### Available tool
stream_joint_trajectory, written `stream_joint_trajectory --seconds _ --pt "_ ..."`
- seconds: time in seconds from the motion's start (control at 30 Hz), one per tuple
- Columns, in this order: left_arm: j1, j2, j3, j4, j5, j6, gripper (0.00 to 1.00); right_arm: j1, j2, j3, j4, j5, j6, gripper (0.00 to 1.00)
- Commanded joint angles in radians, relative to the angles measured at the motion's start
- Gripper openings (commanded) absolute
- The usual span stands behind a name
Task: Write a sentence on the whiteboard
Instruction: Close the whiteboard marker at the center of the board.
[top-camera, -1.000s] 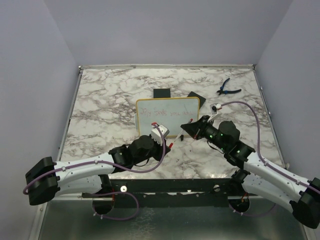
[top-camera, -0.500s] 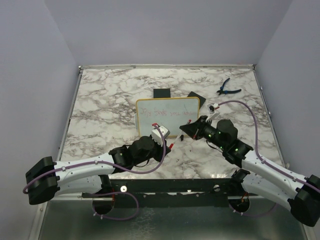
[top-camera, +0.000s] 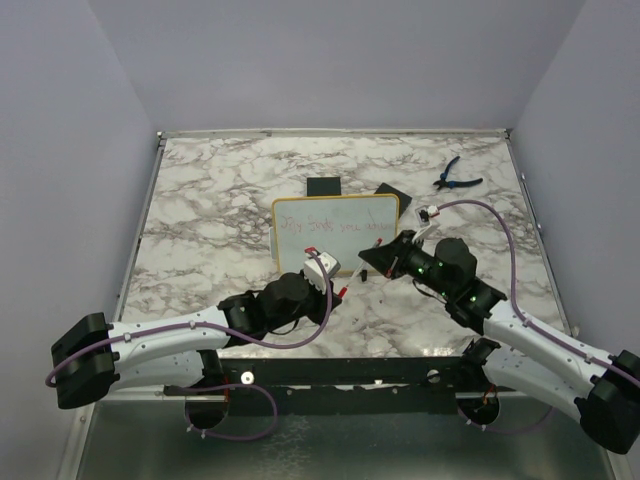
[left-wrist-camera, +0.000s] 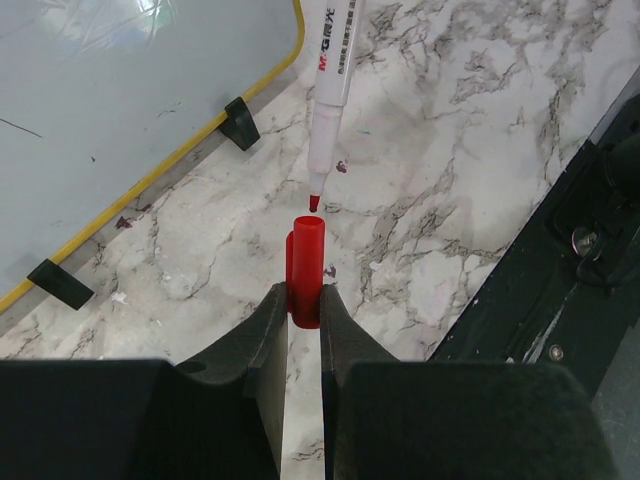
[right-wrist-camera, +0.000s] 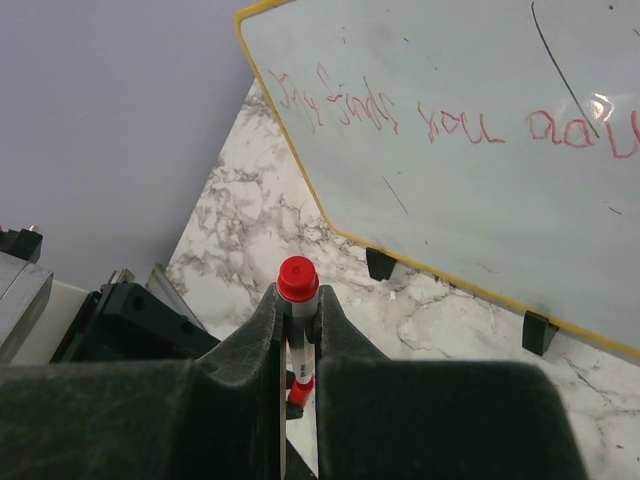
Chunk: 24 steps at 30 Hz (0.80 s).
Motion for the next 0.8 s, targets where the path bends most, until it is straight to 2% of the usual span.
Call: stream_joint_trajectory --seconds 0.0,0.77 --pt "-0.008 0.006 0.015 0.026 -0.022 0.013 0.0 -0.006 0.016 0.008 0.046 -0.052 0.018 0.01" --pt "-0.015 -0.018 0.008 0.038 -0.051 0.023 0.0 -0.008 0.071 0.006 0.038 -0.104 0.023 0.01"
